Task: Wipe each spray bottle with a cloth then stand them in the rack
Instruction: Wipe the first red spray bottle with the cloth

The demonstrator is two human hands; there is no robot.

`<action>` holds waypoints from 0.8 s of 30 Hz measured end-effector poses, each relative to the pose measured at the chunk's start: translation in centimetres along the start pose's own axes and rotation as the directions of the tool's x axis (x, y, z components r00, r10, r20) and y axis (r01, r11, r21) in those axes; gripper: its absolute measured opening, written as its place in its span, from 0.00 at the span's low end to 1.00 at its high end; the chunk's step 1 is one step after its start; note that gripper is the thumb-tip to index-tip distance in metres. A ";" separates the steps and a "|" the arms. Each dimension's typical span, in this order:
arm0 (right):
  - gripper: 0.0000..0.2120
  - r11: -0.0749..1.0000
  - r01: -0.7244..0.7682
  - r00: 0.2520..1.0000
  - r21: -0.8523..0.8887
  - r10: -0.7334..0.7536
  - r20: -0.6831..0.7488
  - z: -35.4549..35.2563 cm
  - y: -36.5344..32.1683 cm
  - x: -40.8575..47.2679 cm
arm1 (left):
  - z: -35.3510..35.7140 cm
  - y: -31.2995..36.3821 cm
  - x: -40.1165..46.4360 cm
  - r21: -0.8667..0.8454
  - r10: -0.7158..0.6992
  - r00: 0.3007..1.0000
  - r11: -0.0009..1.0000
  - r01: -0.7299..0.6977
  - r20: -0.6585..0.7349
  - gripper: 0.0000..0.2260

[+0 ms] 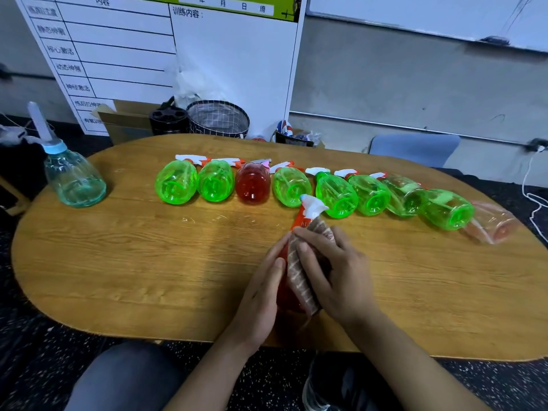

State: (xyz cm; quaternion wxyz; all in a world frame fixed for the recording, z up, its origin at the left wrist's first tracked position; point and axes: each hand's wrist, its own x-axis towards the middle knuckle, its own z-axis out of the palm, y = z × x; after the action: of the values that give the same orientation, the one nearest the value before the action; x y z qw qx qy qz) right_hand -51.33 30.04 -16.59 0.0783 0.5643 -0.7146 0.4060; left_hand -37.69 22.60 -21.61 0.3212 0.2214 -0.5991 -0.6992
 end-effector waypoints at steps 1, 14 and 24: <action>0.18 0.999 0.044 0.999 -0.006 -0.044 0.013 0.1 -0.2 -0.6 | -0.1 0.1 0.0 -0.025 -0.015 1.000 1.000 0.015 -0.010 0.21; 0.15 0.969 0.223 0.971 0.107 -0.230 0.061 -0.8 -1.3 -5.8 | -0.2 0.8 -0.2 -0.099 -0.059 0.995 0.994 0.051 -0.079 0.23; 0.14 0.335 -0.461 0.775 0.822 0.603 0.189 1.8 -0.5 -4.9 | -0.3 1.2 -0.5 -0.001 0.001 1.000 1.000 -0.001 -0.010 0.33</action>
State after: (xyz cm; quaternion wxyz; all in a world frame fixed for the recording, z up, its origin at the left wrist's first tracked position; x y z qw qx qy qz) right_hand -48.54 32.48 -20.33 -0.2836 0.2322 -0.5670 0.7377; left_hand -36.94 22.64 -20.54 0.3248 0.2243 -0.5974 -0.6981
